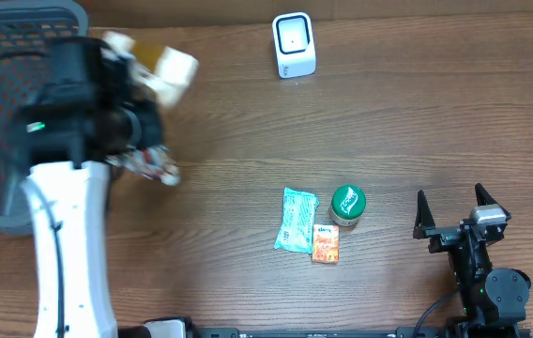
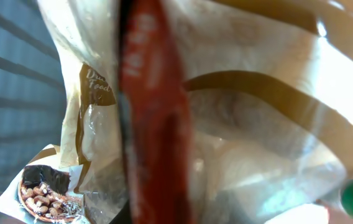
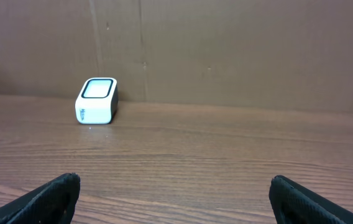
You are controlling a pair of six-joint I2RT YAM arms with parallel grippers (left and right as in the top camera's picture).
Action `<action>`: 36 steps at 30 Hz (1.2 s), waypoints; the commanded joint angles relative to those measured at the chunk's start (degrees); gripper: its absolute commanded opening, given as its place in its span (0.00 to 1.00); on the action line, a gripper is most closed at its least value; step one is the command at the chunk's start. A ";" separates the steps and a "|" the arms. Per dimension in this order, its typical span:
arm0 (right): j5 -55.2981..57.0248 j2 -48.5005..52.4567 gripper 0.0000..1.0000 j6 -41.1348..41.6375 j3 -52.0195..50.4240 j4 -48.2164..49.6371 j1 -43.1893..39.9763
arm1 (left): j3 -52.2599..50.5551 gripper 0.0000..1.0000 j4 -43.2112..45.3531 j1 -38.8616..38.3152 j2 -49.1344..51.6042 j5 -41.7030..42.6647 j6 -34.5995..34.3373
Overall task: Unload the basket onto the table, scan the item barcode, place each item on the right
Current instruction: 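Lift the snack bag out of the basket toward the table center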
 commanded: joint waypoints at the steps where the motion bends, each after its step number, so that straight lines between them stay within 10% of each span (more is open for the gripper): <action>1: 0.35 -0.66 1.00 -0.07 -0.59 0.15 -0.15 | -8.52 0.04 3.19 -5.79 0.20 0.48 -5.44; 15: 0.35 -0.66 1.00 -0.09 -0.59 0.15 -0.15 | -41.42 0.04 25.75 -21.24 0.22 -11.74 -30.73; 31: 0.35 -0.66 1.00 -0.09 -0.59 0.15 -0.13 | -50.40 0.18 31.98 -21.31 1.25 -8.66 -31.50; 36: 0.35 -0.66 1.00 -0.09 -0.59 0.15 -0.15 | -50.40 0.58 31.91 -21.31 1.55 -8.24 -31.47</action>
